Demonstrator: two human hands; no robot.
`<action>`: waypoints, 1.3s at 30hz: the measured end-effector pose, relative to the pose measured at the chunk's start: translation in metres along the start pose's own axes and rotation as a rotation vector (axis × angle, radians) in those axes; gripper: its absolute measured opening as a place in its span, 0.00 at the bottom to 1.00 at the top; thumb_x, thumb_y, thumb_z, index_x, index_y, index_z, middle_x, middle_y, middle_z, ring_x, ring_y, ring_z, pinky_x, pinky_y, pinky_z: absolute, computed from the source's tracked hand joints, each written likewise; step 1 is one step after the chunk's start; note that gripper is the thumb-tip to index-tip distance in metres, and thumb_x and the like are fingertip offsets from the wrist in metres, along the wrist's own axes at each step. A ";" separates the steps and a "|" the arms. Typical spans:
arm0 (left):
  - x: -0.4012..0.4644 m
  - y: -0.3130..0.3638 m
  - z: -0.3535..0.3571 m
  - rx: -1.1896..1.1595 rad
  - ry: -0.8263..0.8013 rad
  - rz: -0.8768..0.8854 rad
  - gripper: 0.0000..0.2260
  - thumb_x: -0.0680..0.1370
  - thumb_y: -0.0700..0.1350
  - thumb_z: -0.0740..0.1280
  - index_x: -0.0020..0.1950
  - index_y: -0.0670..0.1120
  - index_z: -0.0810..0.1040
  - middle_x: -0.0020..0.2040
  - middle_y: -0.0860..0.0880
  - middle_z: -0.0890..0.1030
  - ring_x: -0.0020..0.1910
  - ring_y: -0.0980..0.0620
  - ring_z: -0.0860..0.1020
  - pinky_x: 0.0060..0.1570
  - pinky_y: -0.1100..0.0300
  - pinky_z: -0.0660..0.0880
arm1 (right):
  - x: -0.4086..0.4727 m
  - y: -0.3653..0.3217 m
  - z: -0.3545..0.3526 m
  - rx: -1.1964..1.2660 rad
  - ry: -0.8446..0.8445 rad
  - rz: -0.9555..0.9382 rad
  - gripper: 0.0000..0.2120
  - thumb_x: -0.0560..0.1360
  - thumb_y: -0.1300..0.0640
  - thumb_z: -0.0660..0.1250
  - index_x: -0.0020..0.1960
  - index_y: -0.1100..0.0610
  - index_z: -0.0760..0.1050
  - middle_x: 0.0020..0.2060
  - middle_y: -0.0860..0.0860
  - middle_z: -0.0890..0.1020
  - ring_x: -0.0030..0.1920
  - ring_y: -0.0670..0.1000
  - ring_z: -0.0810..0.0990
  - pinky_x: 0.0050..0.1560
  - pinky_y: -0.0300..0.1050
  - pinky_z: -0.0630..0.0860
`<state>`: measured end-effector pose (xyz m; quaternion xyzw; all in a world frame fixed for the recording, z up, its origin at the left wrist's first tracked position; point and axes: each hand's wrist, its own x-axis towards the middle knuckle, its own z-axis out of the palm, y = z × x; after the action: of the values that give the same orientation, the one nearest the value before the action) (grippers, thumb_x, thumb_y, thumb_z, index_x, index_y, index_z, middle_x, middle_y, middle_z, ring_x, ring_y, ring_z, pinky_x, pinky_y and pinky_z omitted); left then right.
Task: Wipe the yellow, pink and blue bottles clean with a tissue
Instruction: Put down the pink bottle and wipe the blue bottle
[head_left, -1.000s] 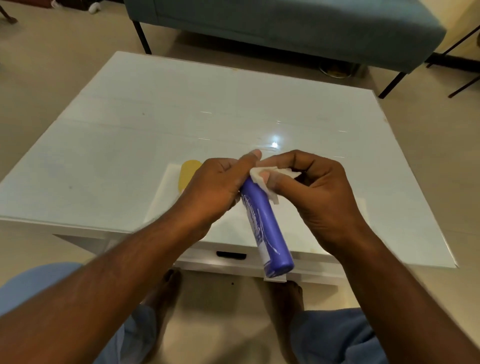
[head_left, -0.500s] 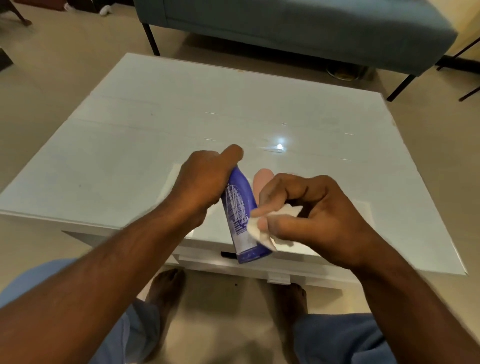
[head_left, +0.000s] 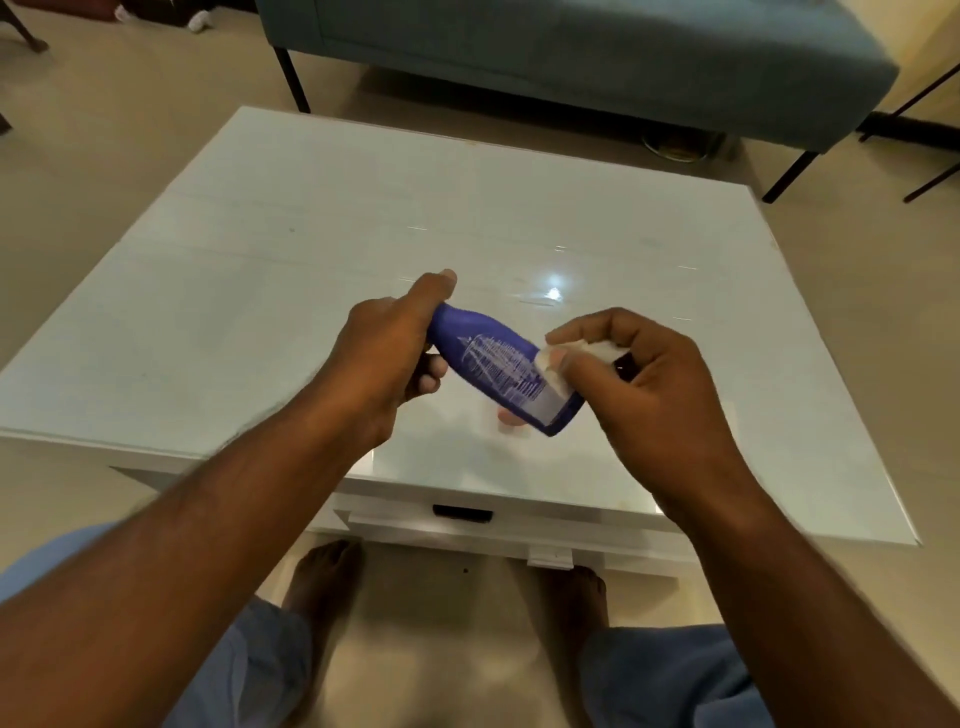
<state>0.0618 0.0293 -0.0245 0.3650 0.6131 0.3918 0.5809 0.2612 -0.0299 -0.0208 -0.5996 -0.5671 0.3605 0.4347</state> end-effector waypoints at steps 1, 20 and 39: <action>-0.001 0.000 0.002 -0.046 -0.040 -0.023 0.18 0.79 0.60 0.66 0.49 0.44 0.80 0.29 0.48 0.79 0.26 0.55 0.76 0.30 0.62 0.75 | 0.001 0.001 0.000 -0.017 0.069 -0.007 0.08 0.79 0.49 0.70 0.56 0.50 0.82 0.50 0.44 0.85 0.52 0.42 0.84 0.37 0.33 0.80; -0.029 -0.008 0.019 0.142 -0.654 0.085 0.26 0.80 0.63 0.56 0.54 0.40 0.78 0.33 0.46 0.78 0.30 0.51 0.78 0.27 0.62 0.73 | 0.017 0.005 -0.009 0.240 0.450 0.054 0.11 0.79 0.56 0.74 0.61 0.54 0.81 0.56 0.50 0.85 0.58 0.53 0.85 0.55 0.49 0.86; -0.013 -0.025 0.008 0.887 -0.087 0.800 0.18 0.78 0.62 0.64 0.62 0.54 0.74 0.42 0.57 0.77 0.35 0.58 0.75 0.35 0.68 0.67 | 0.016 0.006 -0.020 0.230 0.452 0.125 0.13 0.78 0.53 0.74 0.61 0.53 0.79 0.54 0.48 0.84 0.58 0.51 0.84 0.56 0.44 0.85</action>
<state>0.0706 0.0068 -0.0420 0.7907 0.5090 0.2714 0.2051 0.2833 -0.0157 -0.0178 -0.6454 -0.3728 0.3057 0.5924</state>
